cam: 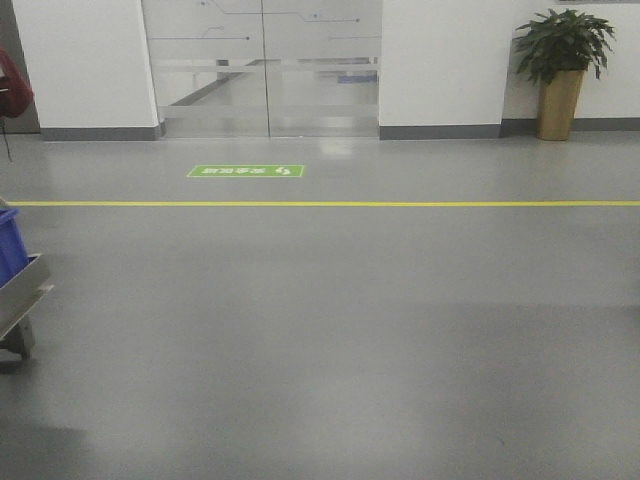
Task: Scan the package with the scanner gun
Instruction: 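Drive the base forward along the aisle past the blue bins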
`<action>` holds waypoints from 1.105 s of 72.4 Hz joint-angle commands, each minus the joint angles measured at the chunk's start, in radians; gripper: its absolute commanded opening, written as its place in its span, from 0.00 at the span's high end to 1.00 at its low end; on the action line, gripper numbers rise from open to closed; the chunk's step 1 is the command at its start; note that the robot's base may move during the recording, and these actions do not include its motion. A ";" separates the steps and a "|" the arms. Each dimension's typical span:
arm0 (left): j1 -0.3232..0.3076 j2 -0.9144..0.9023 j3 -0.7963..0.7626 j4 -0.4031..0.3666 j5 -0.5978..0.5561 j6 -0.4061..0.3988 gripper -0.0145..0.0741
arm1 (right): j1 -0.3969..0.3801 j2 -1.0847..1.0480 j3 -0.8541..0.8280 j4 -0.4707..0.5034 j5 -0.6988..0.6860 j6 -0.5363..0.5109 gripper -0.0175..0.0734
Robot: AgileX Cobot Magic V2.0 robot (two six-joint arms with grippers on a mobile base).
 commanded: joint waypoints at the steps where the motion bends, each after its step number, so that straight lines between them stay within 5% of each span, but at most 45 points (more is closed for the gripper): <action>1: 0.000 -0.004 -0.002 0.000 -0.019 0.001 0.96 | -0.001 -0.001 0.000 -0.001 -0.017 0.001 0.99; 80: 0.000 -0.004 -0.002 0.000 -0.019 0.001 0.96 | -0.001 -0.001 0.000 -0.001 -0.017 0.001 0.99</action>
